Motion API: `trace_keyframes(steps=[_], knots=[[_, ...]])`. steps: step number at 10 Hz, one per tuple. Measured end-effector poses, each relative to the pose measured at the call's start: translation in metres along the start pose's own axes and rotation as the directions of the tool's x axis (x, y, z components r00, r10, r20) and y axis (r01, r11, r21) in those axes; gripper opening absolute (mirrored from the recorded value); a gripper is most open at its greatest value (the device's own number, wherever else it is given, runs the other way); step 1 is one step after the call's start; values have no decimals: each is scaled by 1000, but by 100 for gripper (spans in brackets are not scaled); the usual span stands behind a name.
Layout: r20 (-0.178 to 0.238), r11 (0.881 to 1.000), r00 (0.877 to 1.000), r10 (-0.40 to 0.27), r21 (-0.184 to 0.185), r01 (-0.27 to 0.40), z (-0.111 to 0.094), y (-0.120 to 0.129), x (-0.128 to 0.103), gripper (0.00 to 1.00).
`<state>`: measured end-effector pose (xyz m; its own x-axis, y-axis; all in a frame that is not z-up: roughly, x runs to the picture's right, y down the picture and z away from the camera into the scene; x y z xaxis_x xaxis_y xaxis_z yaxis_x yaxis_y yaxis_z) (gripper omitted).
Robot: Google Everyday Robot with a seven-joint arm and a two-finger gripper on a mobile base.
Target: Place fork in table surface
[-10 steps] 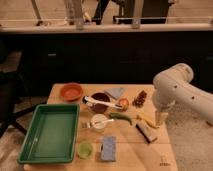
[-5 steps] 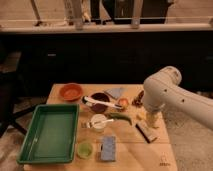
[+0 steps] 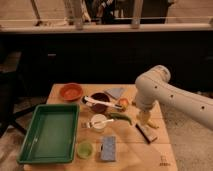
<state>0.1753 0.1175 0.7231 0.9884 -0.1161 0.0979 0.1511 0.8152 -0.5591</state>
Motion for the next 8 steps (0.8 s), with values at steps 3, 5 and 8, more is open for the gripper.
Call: trace_keyframes(steps=[3, 5, 8], knots=[[26, 1000, 999, -19, -3, 19, 7, -12, -19, 80], [45, 999, 998, -37, -2, 37, 12, -19, -43, 80], [45, 999, 998, -34, -5, 35, 12, -17, -42, 80]])
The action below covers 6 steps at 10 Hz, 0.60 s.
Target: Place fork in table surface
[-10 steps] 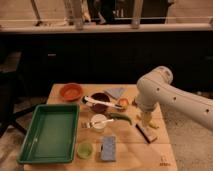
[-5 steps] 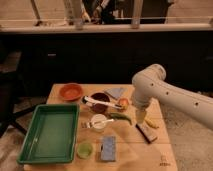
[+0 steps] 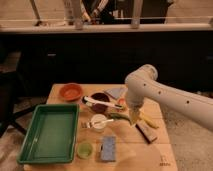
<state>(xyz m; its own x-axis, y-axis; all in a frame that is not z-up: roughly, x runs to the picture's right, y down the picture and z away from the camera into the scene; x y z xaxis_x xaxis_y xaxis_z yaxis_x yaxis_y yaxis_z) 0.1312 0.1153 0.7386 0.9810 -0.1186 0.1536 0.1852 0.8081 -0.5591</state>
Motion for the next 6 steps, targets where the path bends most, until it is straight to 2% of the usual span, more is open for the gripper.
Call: trace_keyframes(steps=[3, 5, 6], knots=[[3, 1000, 1000, -2, 1, 2, 0, -1, -2, 80], [42, 1000, 999, 15, 11, -16, 2, 1, -3, 80], [80, 1000, 997, 21, 13, -22, 4, 4, -2, 80]])
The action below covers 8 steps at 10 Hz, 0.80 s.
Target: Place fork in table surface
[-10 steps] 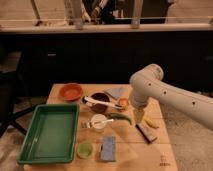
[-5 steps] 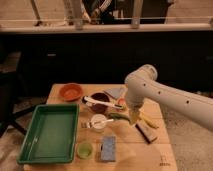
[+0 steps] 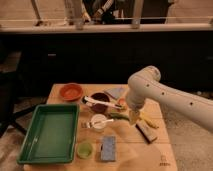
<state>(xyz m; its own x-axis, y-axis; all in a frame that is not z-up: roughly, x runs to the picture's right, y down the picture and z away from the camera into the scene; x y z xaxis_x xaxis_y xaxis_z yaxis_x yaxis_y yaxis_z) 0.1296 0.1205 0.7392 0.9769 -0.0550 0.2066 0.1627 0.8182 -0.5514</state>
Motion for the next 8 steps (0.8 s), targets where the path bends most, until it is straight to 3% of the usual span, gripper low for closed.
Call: trace_keyframes(steps=[4, 8], knots=[[94, 1000, 995, -22, 10, 21, 6, 1, -23, 80], [78, 997, 995, -68, -18, 70, 24, 1, -55, 80]])
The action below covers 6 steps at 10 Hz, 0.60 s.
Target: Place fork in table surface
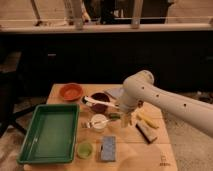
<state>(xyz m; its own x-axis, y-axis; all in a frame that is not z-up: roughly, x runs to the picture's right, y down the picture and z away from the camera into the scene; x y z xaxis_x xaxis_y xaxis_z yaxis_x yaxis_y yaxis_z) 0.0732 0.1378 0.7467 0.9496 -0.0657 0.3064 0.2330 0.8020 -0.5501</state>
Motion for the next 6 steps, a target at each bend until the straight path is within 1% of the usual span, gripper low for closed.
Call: trace_keyframes(steps=[1, 3, 4, 6], knots=[[-8, 1000, 1000, -7, -9, 7, 6, 0, -5, 80], [-42, 1000, 999, -4, -22, 3, 19, 0, -12, 80], [-78, 999, 997, 17, -27, -20, 27, 1, -13, 80], [-105, 998, 993, 45, -29, -49, 36, 0, -20, 80]])
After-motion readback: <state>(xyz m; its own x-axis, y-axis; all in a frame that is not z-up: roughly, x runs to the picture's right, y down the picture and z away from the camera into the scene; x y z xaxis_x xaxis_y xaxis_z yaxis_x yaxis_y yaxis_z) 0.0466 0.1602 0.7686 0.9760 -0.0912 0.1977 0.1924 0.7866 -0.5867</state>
